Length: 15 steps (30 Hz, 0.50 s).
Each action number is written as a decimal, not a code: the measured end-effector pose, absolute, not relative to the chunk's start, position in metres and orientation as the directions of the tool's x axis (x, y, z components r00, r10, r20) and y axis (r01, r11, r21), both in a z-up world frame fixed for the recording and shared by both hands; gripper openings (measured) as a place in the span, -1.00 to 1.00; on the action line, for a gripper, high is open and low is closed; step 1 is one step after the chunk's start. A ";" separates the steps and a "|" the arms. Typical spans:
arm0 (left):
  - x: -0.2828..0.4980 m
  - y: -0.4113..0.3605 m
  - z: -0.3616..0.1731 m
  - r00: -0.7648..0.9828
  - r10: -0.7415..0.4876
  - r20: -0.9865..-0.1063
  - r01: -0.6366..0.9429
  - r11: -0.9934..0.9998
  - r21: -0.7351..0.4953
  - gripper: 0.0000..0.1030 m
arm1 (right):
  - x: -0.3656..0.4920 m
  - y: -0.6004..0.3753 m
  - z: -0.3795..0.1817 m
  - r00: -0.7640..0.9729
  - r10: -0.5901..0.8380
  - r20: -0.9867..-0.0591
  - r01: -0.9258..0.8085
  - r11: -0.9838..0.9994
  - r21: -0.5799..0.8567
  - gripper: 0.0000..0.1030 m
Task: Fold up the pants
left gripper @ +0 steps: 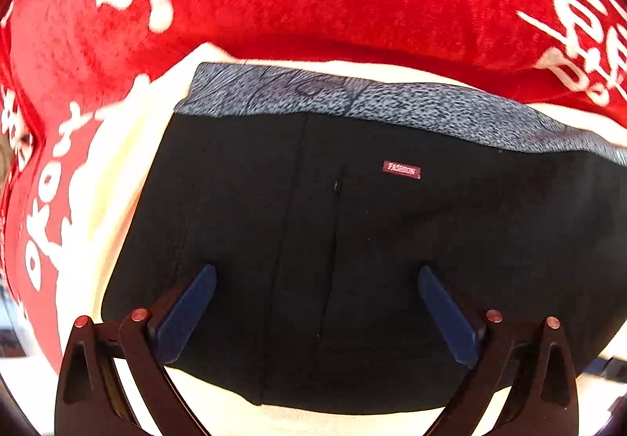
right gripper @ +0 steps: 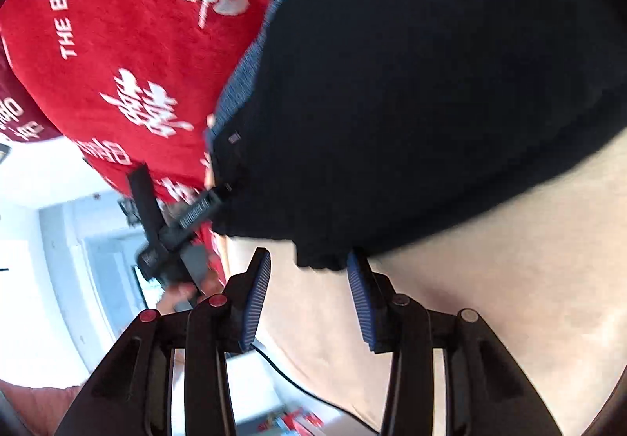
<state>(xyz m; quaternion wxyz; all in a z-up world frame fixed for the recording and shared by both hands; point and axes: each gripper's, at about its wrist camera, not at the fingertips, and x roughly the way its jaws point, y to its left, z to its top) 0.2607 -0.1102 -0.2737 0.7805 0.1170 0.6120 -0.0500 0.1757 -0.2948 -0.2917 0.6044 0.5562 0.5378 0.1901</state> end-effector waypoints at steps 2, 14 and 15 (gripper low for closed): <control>0.259 -0.108 -0.274 0.254 0.044 -0.966 0.224 0.969 0.103 1.00 | 0.178 -0.297 -0.290 0.364 0.817 -0.448 0.382 0.308 0.871 -0.13; 0.261 -0.089 -0.282 0.292 0.018 -0.956 0.269 0.958 0.100 1.00 | 0.162 -0.311 -0.303 0.334 0.744 -0.578 0.466 0.403 0.788 -0.94; 0.260 -0.091 -0.280 0.274 0.024 -0.962 0.272 0.957 0.101 1.00 | 0.157 -0.316 -0.308 0.342 0.770 -0.539 0.493 0.341 0.800 -0.93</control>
